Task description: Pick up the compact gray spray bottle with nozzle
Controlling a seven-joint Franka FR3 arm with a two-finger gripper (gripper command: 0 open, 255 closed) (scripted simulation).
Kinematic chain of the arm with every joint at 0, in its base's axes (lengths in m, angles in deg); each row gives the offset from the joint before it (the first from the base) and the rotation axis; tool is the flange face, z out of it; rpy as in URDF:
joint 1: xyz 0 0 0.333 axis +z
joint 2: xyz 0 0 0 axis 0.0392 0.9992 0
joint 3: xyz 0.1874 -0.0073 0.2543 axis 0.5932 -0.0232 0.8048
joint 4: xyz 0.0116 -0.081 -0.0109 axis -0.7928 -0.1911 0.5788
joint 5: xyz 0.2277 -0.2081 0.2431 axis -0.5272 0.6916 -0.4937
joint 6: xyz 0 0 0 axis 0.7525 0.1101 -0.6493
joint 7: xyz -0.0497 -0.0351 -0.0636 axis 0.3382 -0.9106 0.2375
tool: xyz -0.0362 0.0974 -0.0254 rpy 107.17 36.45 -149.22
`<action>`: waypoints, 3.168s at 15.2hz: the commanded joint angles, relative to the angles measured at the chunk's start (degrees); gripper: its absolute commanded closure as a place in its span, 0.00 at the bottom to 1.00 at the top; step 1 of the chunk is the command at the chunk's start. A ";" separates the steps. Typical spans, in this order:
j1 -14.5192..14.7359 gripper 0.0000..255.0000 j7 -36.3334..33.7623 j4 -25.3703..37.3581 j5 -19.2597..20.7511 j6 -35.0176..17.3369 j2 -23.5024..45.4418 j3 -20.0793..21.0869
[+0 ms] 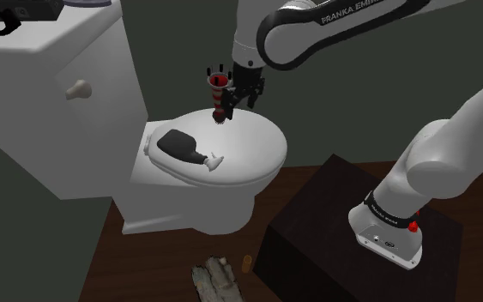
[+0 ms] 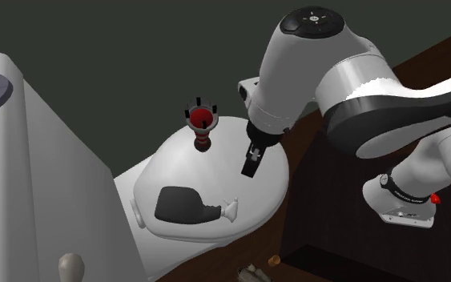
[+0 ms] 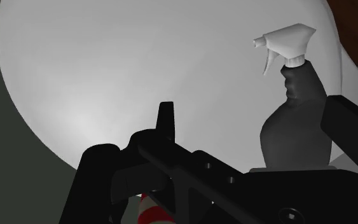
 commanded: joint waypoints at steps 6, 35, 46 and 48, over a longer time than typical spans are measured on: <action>1.58 0.00 -11.16 8.80 9.76 -4.37 16.05 3.84; 10.23 1.00 -24.37 25.95 24.19 -7.53 41.62 0.62; 9.14 1.00 -21.76 27.21 21.14 -1.63 36.54 2.36; 8.99 1.00 -21.30 27.61 20.62 -0.50 35.72 2.62</action>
